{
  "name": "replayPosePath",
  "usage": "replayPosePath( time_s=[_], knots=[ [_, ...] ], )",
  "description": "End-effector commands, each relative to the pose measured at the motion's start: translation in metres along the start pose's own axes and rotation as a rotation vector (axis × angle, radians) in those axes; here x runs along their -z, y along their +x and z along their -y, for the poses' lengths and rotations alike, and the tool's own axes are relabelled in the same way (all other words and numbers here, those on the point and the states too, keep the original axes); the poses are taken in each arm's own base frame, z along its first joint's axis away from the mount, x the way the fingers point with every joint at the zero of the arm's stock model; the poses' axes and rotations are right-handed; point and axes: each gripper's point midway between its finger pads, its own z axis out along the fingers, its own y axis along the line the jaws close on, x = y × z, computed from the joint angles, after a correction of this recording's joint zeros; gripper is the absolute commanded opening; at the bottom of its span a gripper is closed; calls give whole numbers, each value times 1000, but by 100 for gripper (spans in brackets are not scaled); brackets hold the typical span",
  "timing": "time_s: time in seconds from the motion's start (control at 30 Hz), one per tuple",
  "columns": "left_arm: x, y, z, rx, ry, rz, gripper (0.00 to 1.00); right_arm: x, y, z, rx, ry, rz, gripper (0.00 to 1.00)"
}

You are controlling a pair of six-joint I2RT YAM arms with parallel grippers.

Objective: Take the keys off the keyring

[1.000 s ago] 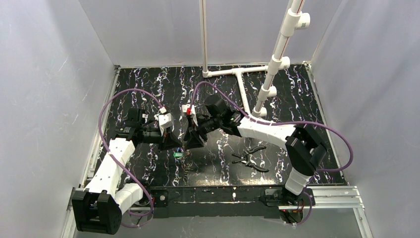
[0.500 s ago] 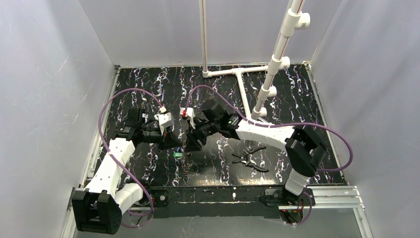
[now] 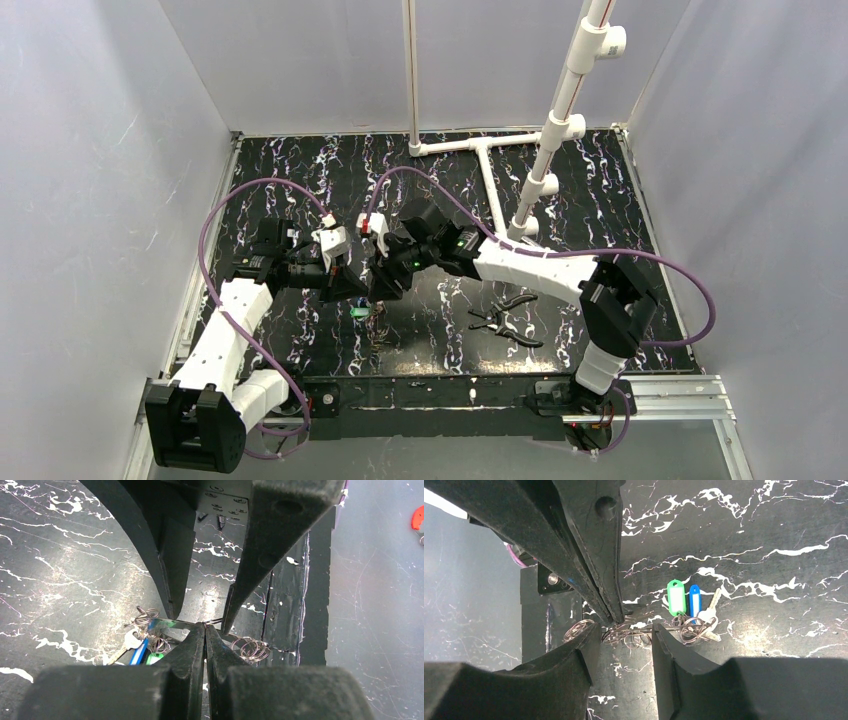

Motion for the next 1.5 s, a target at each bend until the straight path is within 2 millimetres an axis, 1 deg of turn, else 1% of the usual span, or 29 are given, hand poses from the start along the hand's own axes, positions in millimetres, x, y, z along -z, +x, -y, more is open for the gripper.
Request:
replayPosePath(
  time_s=[0.0,0.03,0.1,0.2,0.3,0.37,0.43,0.47,0.5,0.57,0.83,1.13,1.47],
  knots=[
    [2,-13,4,-36,6,22,0,11,-28,-5,61,12,56,47],
    [2,-13,4,-36,7,21,0,11,-27,-5,64,12,52,45],
    [2,-13,4,-36,6,22,0,9,-24,-4,69,9,45,43],
    [3,-14,3,-35,4,21,0,9,-21,-5,83,7,28,45],
    [2,-13,3,-35,5,21,0,9,-19,-6,100,3,13,45],
    [2,-13,3,-31,7,21,0,9,-19,-8,108,-3,14,36],
    [2,-13,4,-31,8,22,0,9,-20,-8,120,-4,16,25],
    [2,-13,3,-30,6,21,0,9,-21,-8,127,-6,16,16],
    [2,-13,3,-30,6,20,0,10,-22,-8,134,-4,18,10],
    [3,-12,3,-29,3,19,0,11,-23,-7,145,0,19,1],
    [4,-10,0,-10,-17,-1,0,18,-27,-9,189,7,26,1],
    [5,-5,-4,9,-33,-26,0,30,-34,1,173,20,76,1],
    [2,-3,-4,35,-6,-22,0,33,-40,4,137,-3,131,1]
  ],
)
